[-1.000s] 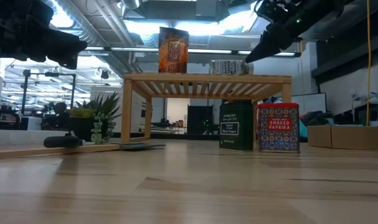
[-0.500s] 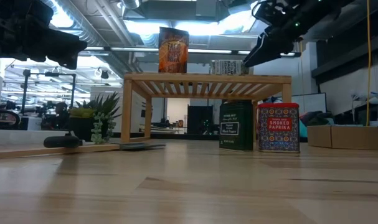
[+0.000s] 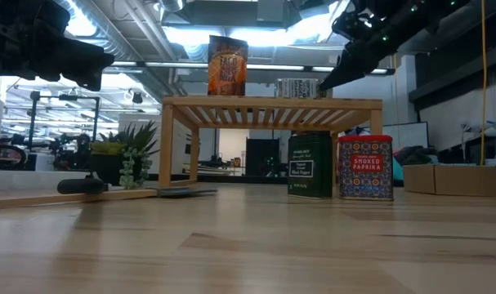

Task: Shelf spices
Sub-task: Put the white seasoning bottle on the shelf

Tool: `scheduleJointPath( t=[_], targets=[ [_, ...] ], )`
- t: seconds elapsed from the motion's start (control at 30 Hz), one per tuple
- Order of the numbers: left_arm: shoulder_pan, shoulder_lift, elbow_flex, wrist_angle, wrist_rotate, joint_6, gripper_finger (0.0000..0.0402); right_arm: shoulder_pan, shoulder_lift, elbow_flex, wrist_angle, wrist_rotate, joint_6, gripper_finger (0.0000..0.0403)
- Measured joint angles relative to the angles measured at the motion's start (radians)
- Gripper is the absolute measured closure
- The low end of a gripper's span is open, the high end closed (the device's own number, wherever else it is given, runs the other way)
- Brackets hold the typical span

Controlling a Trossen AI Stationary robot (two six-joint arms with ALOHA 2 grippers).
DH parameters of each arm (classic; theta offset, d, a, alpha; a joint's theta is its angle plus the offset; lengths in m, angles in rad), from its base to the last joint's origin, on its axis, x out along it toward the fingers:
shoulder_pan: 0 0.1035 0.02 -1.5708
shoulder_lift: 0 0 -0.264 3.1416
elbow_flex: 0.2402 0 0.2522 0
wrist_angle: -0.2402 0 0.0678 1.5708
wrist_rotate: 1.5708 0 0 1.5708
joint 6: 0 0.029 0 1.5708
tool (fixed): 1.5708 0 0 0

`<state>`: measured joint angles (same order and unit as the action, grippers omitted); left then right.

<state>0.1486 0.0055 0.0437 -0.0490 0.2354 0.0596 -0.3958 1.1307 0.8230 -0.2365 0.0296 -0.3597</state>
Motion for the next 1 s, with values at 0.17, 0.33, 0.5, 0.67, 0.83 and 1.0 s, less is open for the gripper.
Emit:
scheduleJointPath(
  t=[0.17, 0.33, 0.5, 0.67, 0.83, 1.0],
  targets=[
    [0.000, 0.000, 0.000, 0.000, 0.000, 0.000, 0.0304, 0.001, 0.020, 0.000, 0.003, -0.016, 0.017, 0.0004],
    [0.000, 0.000, 0.000, 0.000, 0.000, 0.000, 0.0304, -0.006, 0.035, 0.000, 0.001, -0.005, 0.049, 0.0004],
    [0.000, 0.000, 0.000, 0.000, 0.000, 0.000, 0.0304, -0.006, 0.039, 0.001, 0.003, -0.005, 0.076, 0.0013],
    [0.000, 0.000, 0.000, 0.000, 0.000, 0.000, 0.0304, -0.006, 0.039, 0.001, 0.005, 0.014, 0.160, 0.0064],
    [0.000, 0.000, 0.000, 0.000, 0.000, 0.000, 0.0304, -0.005, 0.039, 0.001, 0.006, 0.012, 0.174, 0.0143],
    [0.000, 0.000, 0.000, 0.000, 0.000, 0.000, 0.0304, -0.004, 0.038, 0.001, 0.009, -0.001, 0.173, 0.0207]
  ],
)
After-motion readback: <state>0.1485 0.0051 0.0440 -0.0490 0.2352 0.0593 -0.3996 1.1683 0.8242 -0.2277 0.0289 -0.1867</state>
